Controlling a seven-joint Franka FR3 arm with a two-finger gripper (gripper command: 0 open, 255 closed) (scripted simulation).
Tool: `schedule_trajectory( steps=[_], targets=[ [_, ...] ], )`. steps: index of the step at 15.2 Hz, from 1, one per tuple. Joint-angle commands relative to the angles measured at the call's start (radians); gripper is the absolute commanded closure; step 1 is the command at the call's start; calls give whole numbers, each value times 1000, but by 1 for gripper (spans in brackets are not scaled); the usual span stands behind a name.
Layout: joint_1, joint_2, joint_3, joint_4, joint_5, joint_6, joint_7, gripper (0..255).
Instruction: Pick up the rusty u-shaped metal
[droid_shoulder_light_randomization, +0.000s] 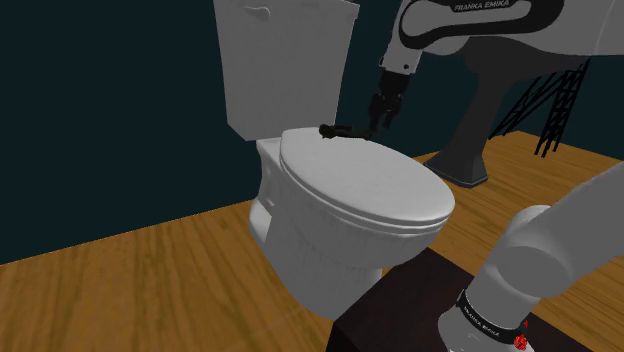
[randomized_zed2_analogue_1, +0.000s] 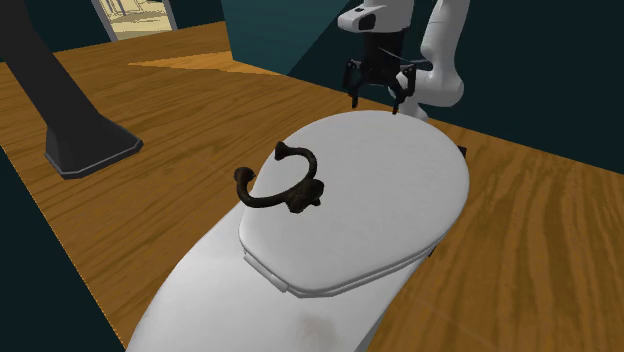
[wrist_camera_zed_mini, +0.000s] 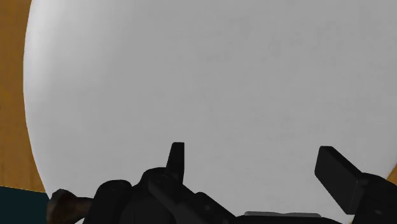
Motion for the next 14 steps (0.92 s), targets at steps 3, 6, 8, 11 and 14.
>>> schedule_trajectory(
  steps=[3, 6, 8, 11, 14],
  targets=[
    [0, 187, -35, 164, 21, -23, -56, 0],
    [-5, 335, -56, 314, 45, -61, -98, 0],
    [-13, 437, -67, 424, 64, -94, -124, 0],
    [-33, 598, -77, 613, 95, -160, -159, 0],
    [-65, 778, -78, 846, 127, -250, -187, 0]
  ],
)
